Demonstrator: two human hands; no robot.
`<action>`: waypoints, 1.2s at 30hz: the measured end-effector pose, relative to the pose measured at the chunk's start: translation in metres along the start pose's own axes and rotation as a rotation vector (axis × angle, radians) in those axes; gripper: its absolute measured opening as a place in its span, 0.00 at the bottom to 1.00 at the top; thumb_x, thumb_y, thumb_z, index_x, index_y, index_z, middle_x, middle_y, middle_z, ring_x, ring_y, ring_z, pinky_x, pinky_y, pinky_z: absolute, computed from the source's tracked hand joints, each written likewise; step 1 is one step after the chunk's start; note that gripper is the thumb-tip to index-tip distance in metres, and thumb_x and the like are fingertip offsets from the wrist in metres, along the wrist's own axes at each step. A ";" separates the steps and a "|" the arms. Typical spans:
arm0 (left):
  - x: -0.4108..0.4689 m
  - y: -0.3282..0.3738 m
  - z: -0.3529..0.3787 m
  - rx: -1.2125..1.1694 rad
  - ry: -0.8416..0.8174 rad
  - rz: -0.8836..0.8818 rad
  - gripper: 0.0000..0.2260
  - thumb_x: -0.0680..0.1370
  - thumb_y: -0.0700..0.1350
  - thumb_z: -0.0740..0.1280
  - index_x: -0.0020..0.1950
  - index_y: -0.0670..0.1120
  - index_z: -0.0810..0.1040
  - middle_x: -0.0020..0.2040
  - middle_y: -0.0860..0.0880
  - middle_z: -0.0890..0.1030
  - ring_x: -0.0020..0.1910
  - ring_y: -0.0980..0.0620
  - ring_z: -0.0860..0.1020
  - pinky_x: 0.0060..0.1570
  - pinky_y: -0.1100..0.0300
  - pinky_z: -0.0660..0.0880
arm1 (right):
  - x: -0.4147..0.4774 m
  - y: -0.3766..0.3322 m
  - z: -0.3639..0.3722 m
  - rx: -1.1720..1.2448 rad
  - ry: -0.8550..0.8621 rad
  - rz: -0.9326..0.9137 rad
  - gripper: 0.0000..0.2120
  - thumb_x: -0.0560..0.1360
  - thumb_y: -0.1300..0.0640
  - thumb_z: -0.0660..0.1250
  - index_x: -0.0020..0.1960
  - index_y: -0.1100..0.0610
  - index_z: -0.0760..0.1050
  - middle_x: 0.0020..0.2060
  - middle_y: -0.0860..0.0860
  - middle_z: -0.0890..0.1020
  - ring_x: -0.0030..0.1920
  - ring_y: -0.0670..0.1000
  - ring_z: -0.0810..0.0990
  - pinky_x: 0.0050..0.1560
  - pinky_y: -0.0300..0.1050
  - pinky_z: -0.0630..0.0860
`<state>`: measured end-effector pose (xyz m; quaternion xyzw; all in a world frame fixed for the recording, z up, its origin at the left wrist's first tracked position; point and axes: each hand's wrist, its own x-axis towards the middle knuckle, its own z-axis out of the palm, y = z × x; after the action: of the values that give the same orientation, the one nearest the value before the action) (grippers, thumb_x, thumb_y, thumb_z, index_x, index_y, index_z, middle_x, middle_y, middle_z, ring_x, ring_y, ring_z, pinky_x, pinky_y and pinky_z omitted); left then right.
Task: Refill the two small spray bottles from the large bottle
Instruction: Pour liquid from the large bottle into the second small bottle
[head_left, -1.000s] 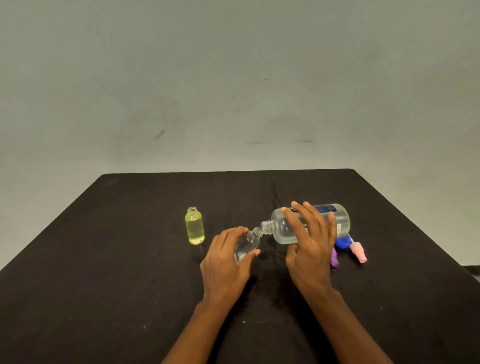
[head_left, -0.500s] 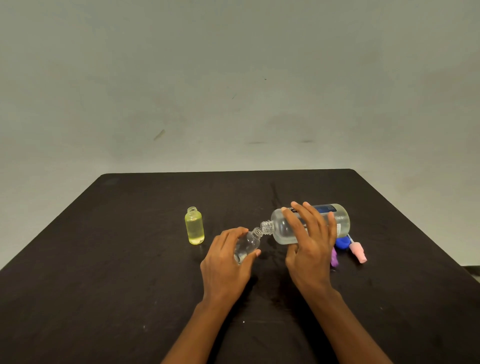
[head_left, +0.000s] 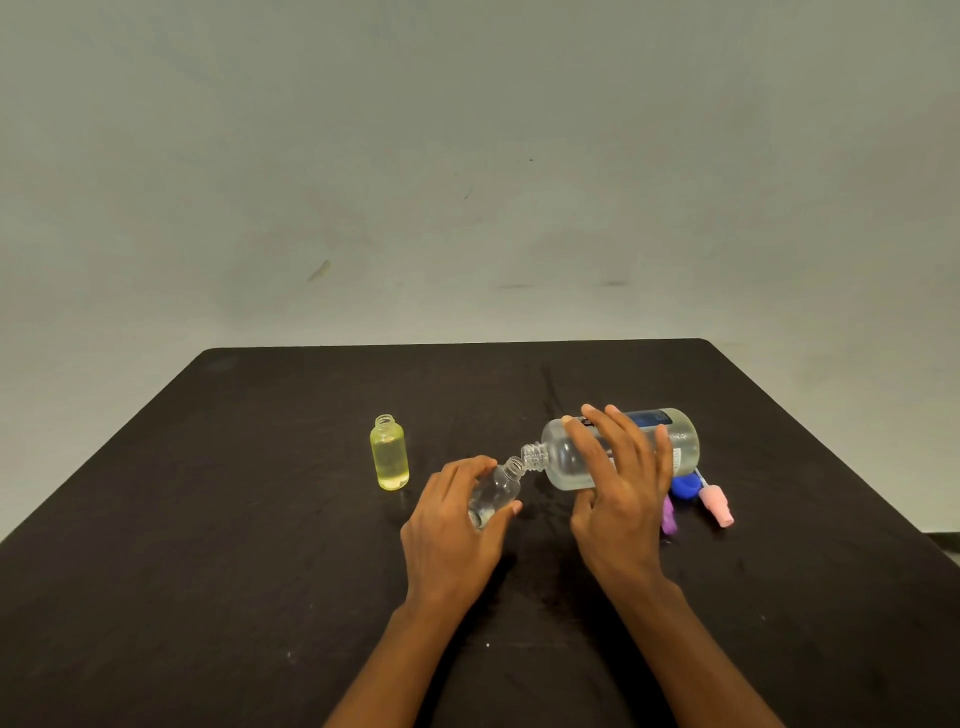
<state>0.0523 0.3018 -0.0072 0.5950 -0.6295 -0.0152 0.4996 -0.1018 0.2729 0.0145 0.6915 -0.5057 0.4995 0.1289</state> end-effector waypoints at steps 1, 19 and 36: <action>0.000 0.000 0.000 0.001 0.000 0.001 0.21 0.65 0.50 0.78 0.55 0.54 0.77 0.49 0.66 0.74 0.46 0.62 0.76 0.37 0.74 0.66 | 0.000 0.000 0.000 0.001 -0.006 0.004 0.34 0.58 0.81 0.67 0.61 0.60 0.77 0.61 0.58 0.78 0.67 0.54 0.66 0.71 0.60 0.53; -0.001 -0.001 0.001 0.003 0.003 0.008 0.21 0.64 0.51 0.78 0.55 0.55 0.76 0.49 0.63 0.77 0.45 0.63 0.75 0.38 0.75 0.65 | 0.000 -0.001 -0.001 -0.014 -0.027 0.016 0.36 0.55 0.82 0.68 0.61 0.60 0.78 0.61 0.58 0.78 0.67 0.54 0.67 0.71 0.60 0.53; 0.000 -0.001 0.001 -0.007 0.005 0.010 0.22 0.65 0.51 0.78 0.55 0.57 0.74 0.49 0.66 0.74 0.46 0.63 0.75 0.37 0.74 0.65 | 0.000 -0.001 -0.001 -0.021 -0.020 0.006 0.35 0.56 0.81 0.66 0.60 0.59 0.77 0.61 0.58 0.78 0.67 0.55 0.67 0.71 0.59 0.52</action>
<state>0.0526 0.3010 -0.0081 0.5899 -0.6313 -0.0137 0.5033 -0.1017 0.2736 0.0151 0.6937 -0.5142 0.4875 0.1295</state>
